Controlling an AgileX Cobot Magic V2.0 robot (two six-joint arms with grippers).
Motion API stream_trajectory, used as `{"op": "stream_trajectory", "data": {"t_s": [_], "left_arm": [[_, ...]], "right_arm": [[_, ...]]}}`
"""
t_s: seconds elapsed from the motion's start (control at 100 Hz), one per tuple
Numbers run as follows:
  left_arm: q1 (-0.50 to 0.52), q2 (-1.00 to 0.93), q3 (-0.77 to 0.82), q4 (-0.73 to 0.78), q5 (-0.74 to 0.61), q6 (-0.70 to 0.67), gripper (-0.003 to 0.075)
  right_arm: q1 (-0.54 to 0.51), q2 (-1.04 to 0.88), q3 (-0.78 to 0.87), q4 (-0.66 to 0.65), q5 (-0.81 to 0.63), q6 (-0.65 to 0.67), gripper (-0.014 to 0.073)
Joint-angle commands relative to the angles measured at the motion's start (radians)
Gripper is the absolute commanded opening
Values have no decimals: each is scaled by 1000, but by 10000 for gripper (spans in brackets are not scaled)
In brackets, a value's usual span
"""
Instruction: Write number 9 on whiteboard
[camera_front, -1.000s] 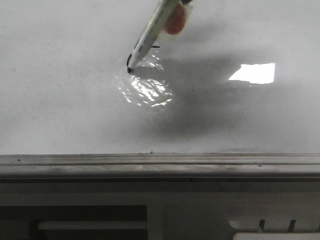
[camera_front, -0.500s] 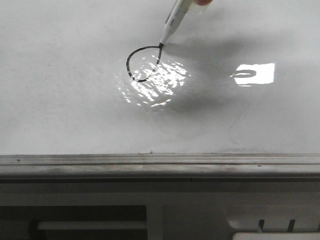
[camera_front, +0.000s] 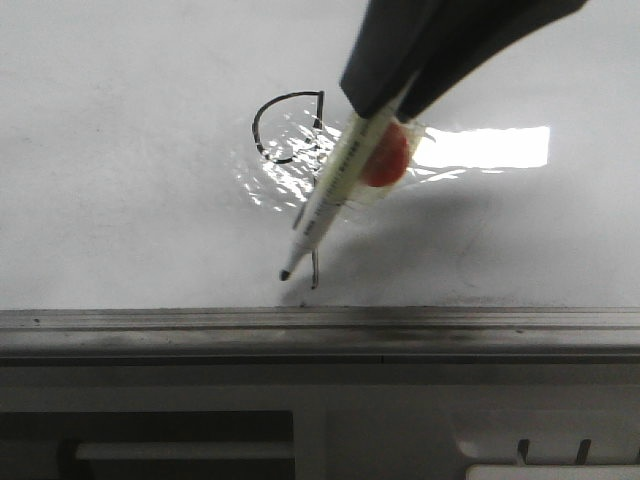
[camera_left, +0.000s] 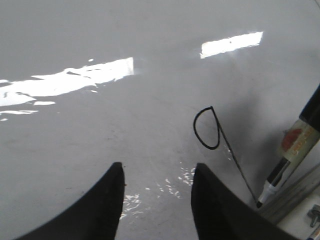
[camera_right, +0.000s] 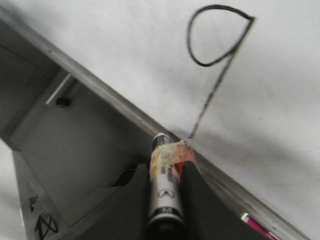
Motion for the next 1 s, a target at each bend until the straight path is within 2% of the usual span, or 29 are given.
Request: {"op": "stream_trajectory", "data": {"t_s": [0.0, 0.19, 0.33, 0.49, 0.65, 0.84, 0.94, 0.99], "left_arm": [[-57, 21, -27, 11, -61, -6, 330], [-247, 111, -27, 31, -82, -6, 330], [-321, 200, -27, 33, -175, -6, 330], [-331, 305, -32, 41, -284, -6, 330], [-331, 392, -82, 98, -286, -6, 329], [-331, 447, -115, 100, -298, -6, 324], [-331, 449, -115, 100, -310, -6, 286], [-331, 449, -115, 100, -315, -6, 236]], "right_arm": [[43, -18, -61, 31, -33, -3, -75], [98, -16, -69, 44, -58, -1, -68], [98, -15, -69, 68, -51, -1, -68], [98, -15, -69, 100, -39, -1, -68], [98, -15, -69, 129, -39, -1, -68], [98, -15, -69, 132, -37, -1, -68], [98, -15, -69, 130, -35, -1, -68], [98, -15, -69, 130, -35, -3, -68]]}}
